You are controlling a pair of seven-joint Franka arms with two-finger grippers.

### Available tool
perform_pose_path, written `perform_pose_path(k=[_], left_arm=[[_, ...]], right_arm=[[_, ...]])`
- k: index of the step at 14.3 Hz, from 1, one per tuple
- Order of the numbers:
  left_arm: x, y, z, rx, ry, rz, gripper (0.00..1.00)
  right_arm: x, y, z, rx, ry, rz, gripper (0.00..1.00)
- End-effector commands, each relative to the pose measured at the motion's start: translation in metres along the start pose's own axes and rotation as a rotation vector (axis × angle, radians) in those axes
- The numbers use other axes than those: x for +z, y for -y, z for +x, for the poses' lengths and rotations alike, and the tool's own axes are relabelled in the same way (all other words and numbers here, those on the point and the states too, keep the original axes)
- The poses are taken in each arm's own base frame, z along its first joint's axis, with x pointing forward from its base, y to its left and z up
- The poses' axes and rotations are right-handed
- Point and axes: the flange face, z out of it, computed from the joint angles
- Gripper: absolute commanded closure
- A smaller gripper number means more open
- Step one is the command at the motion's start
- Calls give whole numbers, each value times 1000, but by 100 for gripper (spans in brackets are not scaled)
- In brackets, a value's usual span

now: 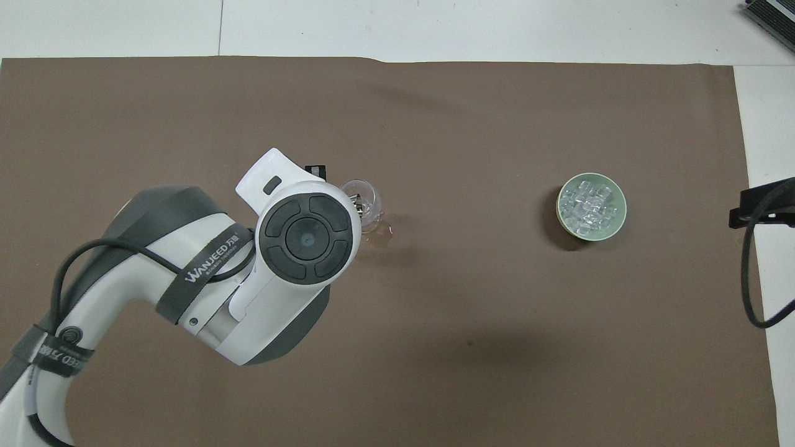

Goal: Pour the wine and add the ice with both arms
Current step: 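Hold the silver cup tipped over the glass with the left gripper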

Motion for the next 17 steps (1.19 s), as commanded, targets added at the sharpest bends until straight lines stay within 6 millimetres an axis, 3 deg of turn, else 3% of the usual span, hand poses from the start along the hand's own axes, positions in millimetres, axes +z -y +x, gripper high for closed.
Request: perform_pose_path(k=[1,17], left_arm=[[-3,-7,-1,-12,-33,-9,100],[-3,-8,-5,11,-61,-27,100]], right_arm=[[-2,-2,-4,-20,2,8,0],[-2,-2,-4,-20,2,8,0]])
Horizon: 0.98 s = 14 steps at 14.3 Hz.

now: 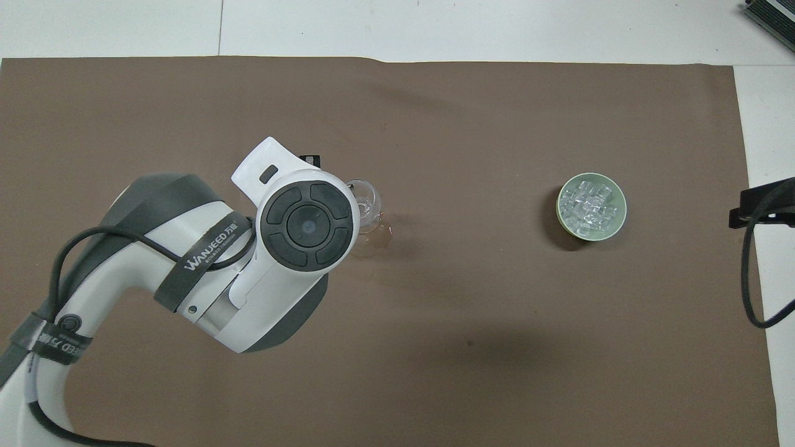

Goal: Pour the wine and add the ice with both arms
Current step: 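Hold the silver cup tipped over the glass with the left gripper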

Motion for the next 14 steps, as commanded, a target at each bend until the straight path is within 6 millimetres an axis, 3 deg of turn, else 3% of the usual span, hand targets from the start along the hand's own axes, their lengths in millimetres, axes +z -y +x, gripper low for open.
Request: perform_pose_path(k=[1,7,10,14], left_arm=[[-4,-2,-5,0,-32,-11,100],[-2,3,-12,33,-76,-13,100],[-2,2,-11,32,-81,-17,100],[-4,3,-12,35,-91,-12,100]], right_arm=[[-2,-2,-4,-20,2,8,0],[-3,-2,-5,-19,0,8,0],[-3,-12,-2,-2,0,8,0],[-3,-7,-3,-11,-2,9,0]])
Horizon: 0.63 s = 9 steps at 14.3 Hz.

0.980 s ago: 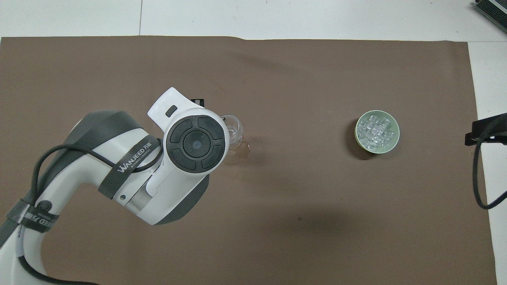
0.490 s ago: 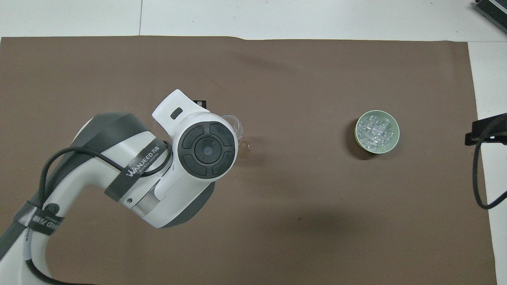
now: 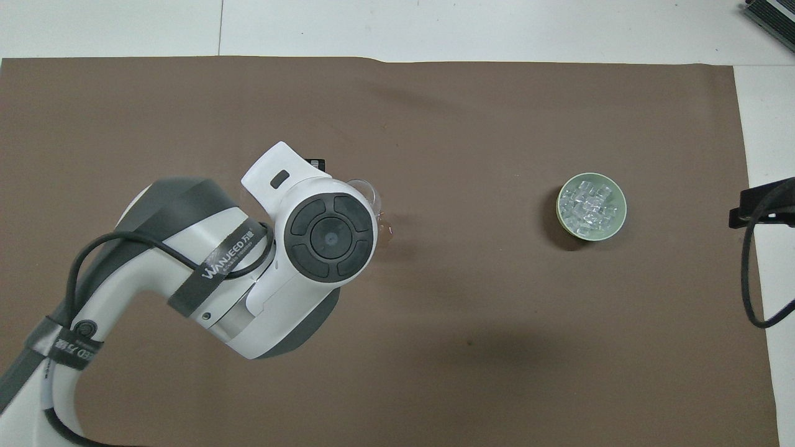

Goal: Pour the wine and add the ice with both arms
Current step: 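Hold the silver cup tipped over the glass with the left gripper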

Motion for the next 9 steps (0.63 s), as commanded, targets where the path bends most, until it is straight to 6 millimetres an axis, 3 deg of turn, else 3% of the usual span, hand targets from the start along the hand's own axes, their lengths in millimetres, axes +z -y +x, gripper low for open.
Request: perform_pose_path(k=[1,9], left_arm=[[-7,-6,-4,-7,-35,-7,100],[-4,-19,-5,-21,-51,-26,100]], right_arm=[[-3,-2,-4,-20,-2,10,0],[-3,-3,-4,-26,-3,11,0]])
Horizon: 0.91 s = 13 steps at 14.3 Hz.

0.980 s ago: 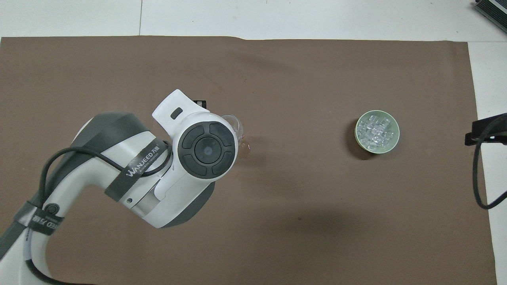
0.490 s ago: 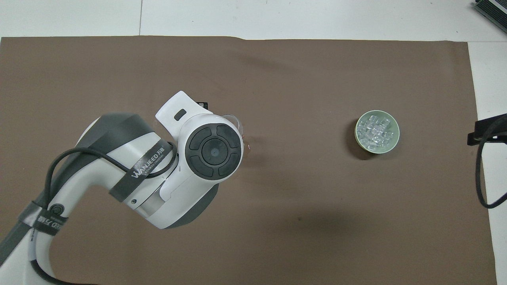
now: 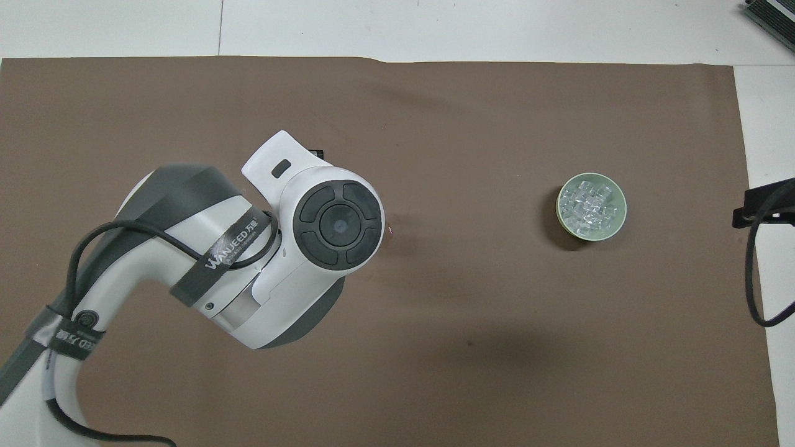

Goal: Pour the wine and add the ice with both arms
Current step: 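Hold the silver cup tipped over the glass with the left gripper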

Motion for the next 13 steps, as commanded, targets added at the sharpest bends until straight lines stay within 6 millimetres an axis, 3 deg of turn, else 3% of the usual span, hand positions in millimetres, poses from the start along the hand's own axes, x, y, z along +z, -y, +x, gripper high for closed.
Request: perform_pose_path(k=[1,10,13], left_arm=[[-1,-8,-6,-15,-40,-15,100],[2,-13,-3,-22,-60,-19,100],[-18,-19,7,2,25,29,100]], right_arm=[[-3,-3,-3,-26,-5,10,0],[-3,-4,-3,-22,-5,11,0],[-2,-5,-3,-16,-3,11,0]])
